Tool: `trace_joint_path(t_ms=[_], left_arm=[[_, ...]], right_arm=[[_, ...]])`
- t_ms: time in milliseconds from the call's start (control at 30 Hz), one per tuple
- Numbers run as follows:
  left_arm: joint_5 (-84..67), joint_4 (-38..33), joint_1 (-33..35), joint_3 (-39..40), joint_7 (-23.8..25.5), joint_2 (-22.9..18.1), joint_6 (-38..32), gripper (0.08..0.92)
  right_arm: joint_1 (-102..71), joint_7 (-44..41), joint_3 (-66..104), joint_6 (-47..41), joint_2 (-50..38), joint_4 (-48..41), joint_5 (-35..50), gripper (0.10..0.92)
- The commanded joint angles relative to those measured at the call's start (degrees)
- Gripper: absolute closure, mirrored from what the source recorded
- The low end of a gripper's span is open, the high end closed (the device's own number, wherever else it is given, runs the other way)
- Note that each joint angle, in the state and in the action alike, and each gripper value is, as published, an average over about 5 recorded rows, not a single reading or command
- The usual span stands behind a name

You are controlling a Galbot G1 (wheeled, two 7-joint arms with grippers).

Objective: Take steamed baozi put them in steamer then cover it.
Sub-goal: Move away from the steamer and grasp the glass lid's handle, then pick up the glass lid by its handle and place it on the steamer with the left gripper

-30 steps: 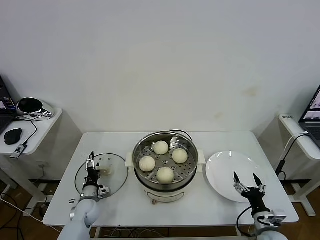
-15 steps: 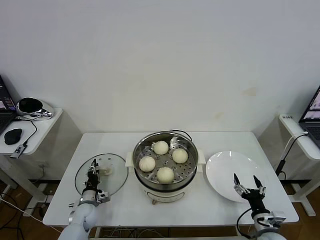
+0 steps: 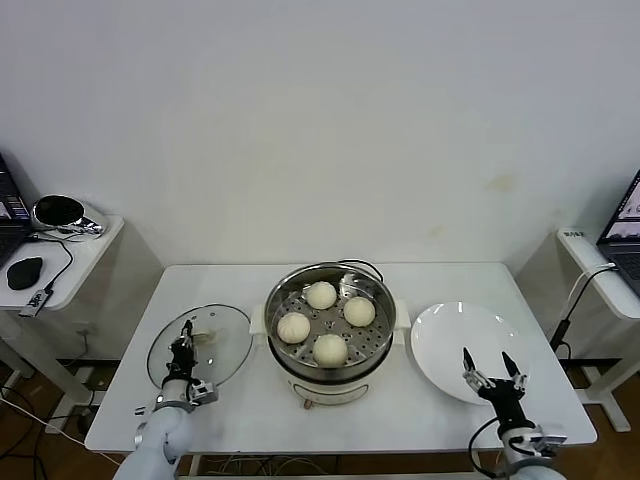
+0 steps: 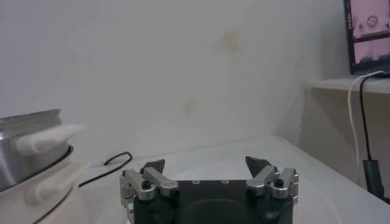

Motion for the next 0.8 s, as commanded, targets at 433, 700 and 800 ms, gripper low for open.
trace_joint_path(t_ms=[433,700,800], left_arm=[[5.64,-37.29,12.71,-1.2,16.02,4.28,33.88,0.858],[18.54,-47.35,11.19,-0.03,28.01,-0.81,35.91,0.858],[20.09,-49.72,10.22,2.67,30.88,-2.21,35.89,0.858]], right_arm=[[1.75,0.25,-0.79,-0.57,0.19,0.15,0.65,0.203],[1.23,0.98,-0.77,-0.97,1.39,1.43,-2.19,0.203],[0.97,1.11,-0.74,-0.86,2.03,1.52,-3.58,0.203]])
